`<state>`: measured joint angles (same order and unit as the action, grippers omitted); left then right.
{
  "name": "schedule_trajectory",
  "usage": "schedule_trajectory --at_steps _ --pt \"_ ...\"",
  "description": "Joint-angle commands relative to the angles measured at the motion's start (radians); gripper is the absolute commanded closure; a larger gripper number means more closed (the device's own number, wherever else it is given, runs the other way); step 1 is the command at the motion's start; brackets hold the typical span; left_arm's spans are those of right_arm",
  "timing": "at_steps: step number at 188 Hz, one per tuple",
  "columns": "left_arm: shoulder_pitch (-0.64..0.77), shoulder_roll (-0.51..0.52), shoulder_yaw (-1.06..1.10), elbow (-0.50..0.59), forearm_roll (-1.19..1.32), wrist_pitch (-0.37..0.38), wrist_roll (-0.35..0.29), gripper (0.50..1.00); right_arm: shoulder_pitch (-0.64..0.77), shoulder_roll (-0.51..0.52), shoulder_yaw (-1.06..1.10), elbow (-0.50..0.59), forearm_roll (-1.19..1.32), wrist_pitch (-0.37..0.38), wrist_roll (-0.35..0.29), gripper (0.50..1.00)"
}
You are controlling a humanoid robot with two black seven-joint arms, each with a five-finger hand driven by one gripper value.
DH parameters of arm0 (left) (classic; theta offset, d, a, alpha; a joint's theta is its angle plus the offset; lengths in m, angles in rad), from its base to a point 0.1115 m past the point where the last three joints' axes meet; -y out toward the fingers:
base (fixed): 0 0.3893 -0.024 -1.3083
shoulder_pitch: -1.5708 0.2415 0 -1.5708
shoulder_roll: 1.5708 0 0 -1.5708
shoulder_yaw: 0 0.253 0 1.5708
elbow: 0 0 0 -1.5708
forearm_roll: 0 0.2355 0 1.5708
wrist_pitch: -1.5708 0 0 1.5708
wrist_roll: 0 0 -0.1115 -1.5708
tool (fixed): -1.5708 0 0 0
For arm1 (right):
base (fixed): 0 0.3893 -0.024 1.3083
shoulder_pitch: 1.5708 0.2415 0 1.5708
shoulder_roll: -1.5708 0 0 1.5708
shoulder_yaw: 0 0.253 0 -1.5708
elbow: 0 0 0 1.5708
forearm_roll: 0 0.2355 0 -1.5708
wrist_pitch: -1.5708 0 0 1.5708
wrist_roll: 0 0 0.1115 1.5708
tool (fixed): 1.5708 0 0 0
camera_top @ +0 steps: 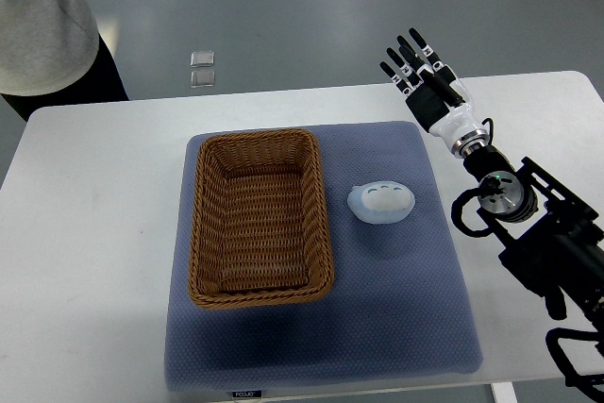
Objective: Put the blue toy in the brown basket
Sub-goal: 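Move the right hand over the pale blue toy beside the basket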
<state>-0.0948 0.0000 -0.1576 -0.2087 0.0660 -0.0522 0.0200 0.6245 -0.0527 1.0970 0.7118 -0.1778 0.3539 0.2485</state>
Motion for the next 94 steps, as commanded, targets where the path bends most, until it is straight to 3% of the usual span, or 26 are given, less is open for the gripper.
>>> schedule_trajectory --at_steps 1,54,74,94 --pt "0.0 0.0 0.004 -0.001 0.0 -0.005 0.0 0.5 0.0 -0.001 -0.011 0.002 0.0 0.0 0.0 0.589" --pt "0.0 0.0 0.003 -0.005 0.002 -0.008 0.0 0.5 0.011 -0.009 -0.062 0.002 -0.011 0.008 -0.002 0.589" --pt "0.0 0.0 0.003 -0.003 0.002 -0.008 0.0 0.5 0.041 -0.095 -0.132 0.031 -0.101 0.054 -0.003 0.589" --pt "0.0 0.0 0.006 -0.005 0.002 -0.008 0.0 0.5 0.179 -0.206 -0.219 0.038 -0.265 0.086 -0.047 0.589"
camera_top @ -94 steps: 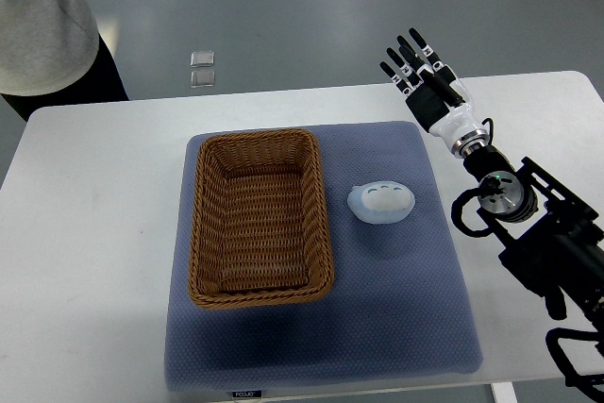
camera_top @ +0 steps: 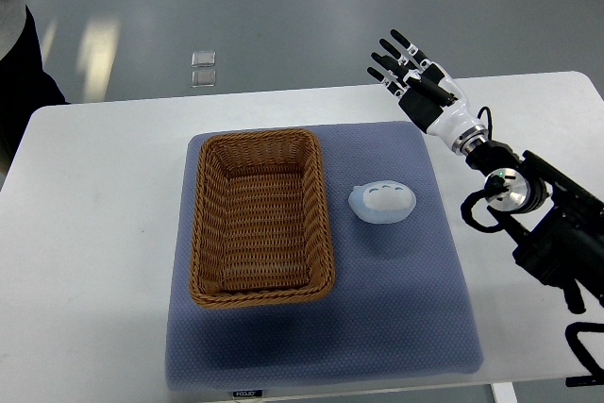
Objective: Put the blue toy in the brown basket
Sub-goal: 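Move the right hand over the pale blue toy beside the basket, then lower the right hand and close its fingers around the blue toy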
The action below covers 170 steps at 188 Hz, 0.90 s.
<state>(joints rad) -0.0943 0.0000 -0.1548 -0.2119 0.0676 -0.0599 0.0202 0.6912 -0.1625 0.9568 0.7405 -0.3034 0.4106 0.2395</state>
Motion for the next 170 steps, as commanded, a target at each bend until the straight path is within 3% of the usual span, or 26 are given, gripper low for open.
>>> schedule_trajectory --at_steps 1,15,48,70,85,100,119,170 --pt "-0.001 0.0 0.003 -0.001 0.0 0.0 0.0 0.5 0.113 -0.097 -0.079 0.01 -0.14 0.03 -0.039 0.589" --pt "-0.001 0.0 0.001 -0.004 0.0 0.0 0.0 0.5 0.202 -0.183 -0.17 0.043 -0.234 0.059 -0.091 0.589" --pt "0.001 0.0 0.003 -0.012 0.003 -0.001 0.001 0.5 0.488 -0.397 -0.576 0.255 -0.491 0.137 -0.181 0.589" --pt "0.001 0.0 0.001 -0.015 0.004 -0.001 0.001 0.5 0.682 -0.459 -0.845 0.39 -0.543 0.154 -0.256 0.589" --pt "-0.001 0.0 0.001 -0.014 0.004 -0.001 0.001 0.5 0.797 -0.47 -0.998 0.462 -0.553 0.149 -0.348 0.589" --pt "-0.001 0.0 0.001 -0.012 0.003 -0.001 0.001 0.5 0.823 -0.468 -1.027 0.487 -0.545 0.137 -0.397 0.591" --pt "-0.001 0.0 0.001 -0.012 0.003 -0.001 0.001 0.5 0.82 -0.465 -1.029 0.516 -0.528 0.132 -0.396 0.591" --pt "0.001 0.0 0.003 -0.012 0.003 -0.001 0.001 0.5 0.685 -0.45 -1.026 0.531 -0.537 0.034 -0.394 0.593"
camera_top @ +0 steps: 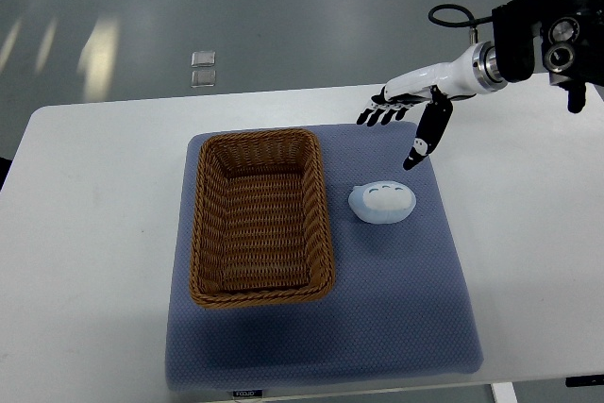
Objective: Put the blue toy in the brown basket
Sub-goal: 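Lower the right hand and close its fingers around the blue toy, then lift the blue toy and carry it over the wicker basket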
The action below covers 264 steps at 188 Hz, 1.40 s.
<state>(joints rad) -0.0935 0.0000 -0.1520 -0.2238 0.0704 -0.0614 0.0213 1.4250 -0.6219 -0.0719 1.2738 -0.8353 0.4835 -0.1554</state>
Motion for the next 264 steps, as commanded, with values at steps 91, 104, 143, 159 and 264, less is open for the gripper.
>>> schedule_trajectory --at_steps 91,104,143,159,264 --pt "0.0 0.0 0.0 0.0 0.0 0.0 0.0 0.5 -0.216 0.09 0.057 -0.028 -0.051 -0.151 0.013 0.597" --pt "0.0 0.0 0.0 0.0 0.0 0.0 0.0 0.5 -0.236 0.093 0.058 -0.028 -0.071 -0.152 0.019 0.597" --pt "0.001 0.0 -0.001 0.003 0.0 0.0 -0.001 0.5 -0.299 0.125 0.057 -0.065 -0.156 -0.192 0.024 0.603" --pt "0.001 0.0 -0.001 0.004 0.0 0.0 0.0 0.5 -0.317 0.143 0.058 -0.077 -0.169 -0.22 0.025 0.636" --pt "0.003 0.0 -0.001 0.003 0.0 0.0 0.0 0.5 -0.222 0.073 0.096 -0.079 -0.137 -0.232 0.039 1.0"
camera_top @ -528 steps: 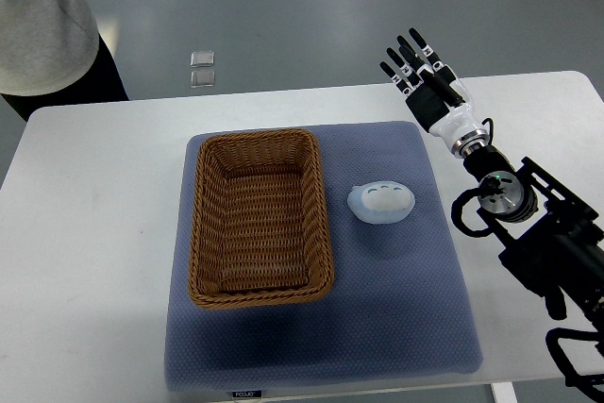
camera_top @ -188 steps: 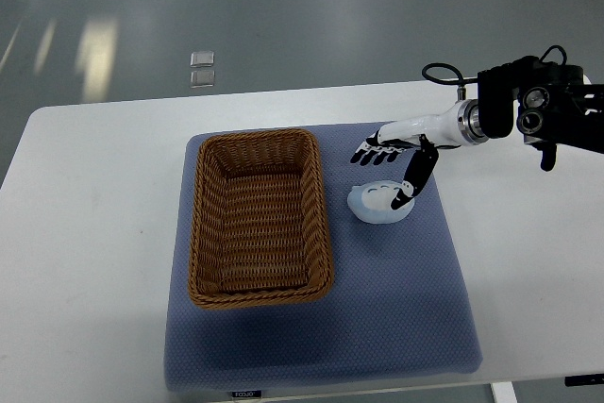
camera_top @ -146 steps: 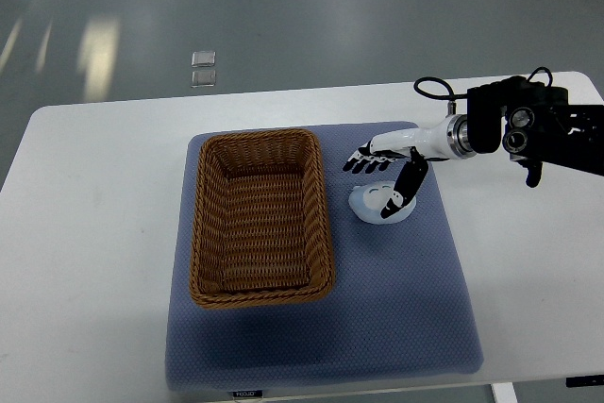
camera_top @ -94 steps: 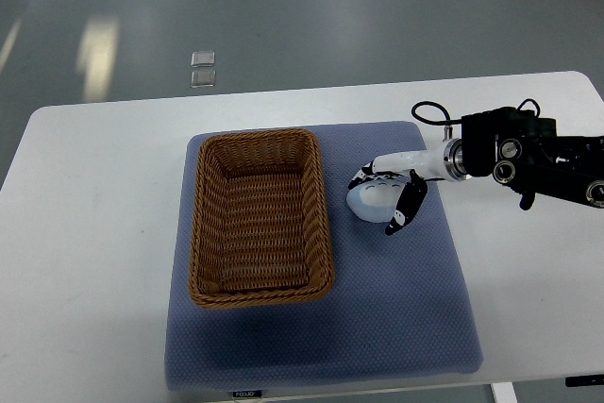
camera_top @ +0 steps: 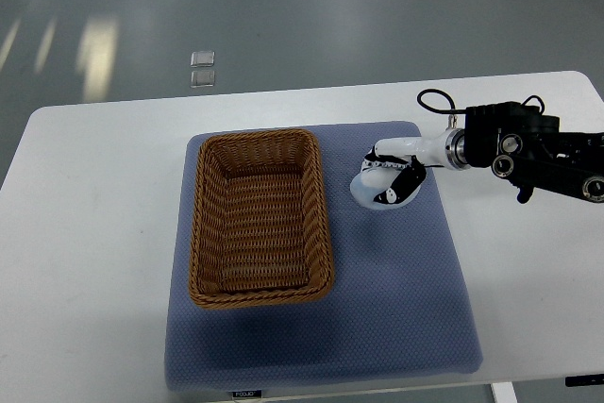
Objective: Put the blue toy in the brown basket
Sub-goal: 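Lift the blue toy and carry it over the wicker basket, then lower the toy into the basket and open the right hand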
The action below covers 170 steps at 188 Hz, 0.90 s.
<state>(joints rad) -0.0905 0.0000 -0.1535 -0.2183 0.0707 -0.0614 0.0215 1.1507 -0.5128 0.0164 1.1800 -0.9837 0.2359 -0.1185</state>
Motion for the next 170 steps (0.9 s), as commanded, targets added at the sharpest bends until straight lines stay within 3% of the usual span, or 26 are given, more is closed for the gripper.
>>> schedule_trajectory --at_steps 1,26,52,85,127,155,170 --pt "0.0 0.0 0.0 -0.003 0.0 0.0 0.0 0.5 0.06 -0.039 0.008 0.018 0.013 0.017 0.002 1.0" --pt "0.0 0.0 0.0 -0.001 0.0 0.0 0.0 0.5 0.159 -0.07 0.008 0.056 0.066 0.045 0.003 1.0" --pt "0.0 0.0 0.0 -0.003 0.0 0.0 0.0 0.5 0.235 -0.029 0.008 0.07 0.165 0.045 0.017 1.0" --pt "0.0 0.0 0.0 -0.001 -0.002 0.0 0.0 0.5 0.254 0.172 -0.018 0.039 0.181 0.034 0.026 0.991" --pt "0.0 0.0 -0.003 0.005 -0.003 0.0 -0.002 0.5 0.248 0.45 -0.134 -0.14 0.175 -0.029 0.045 0.967" --pt "0.0 0.0 0.0 0.004 -0.003 0.0 -0.002 0.5 0.204 0.513 -0.147 -0.201 0.172 -0.033 0.046 0.957" --pt "0.0 0.0 0.0 -0.001 -0.003 0.0 -0.002 0.5 0.169 0.513 -0.147 -0.23 0.154 -0.053 0.048 0.918"
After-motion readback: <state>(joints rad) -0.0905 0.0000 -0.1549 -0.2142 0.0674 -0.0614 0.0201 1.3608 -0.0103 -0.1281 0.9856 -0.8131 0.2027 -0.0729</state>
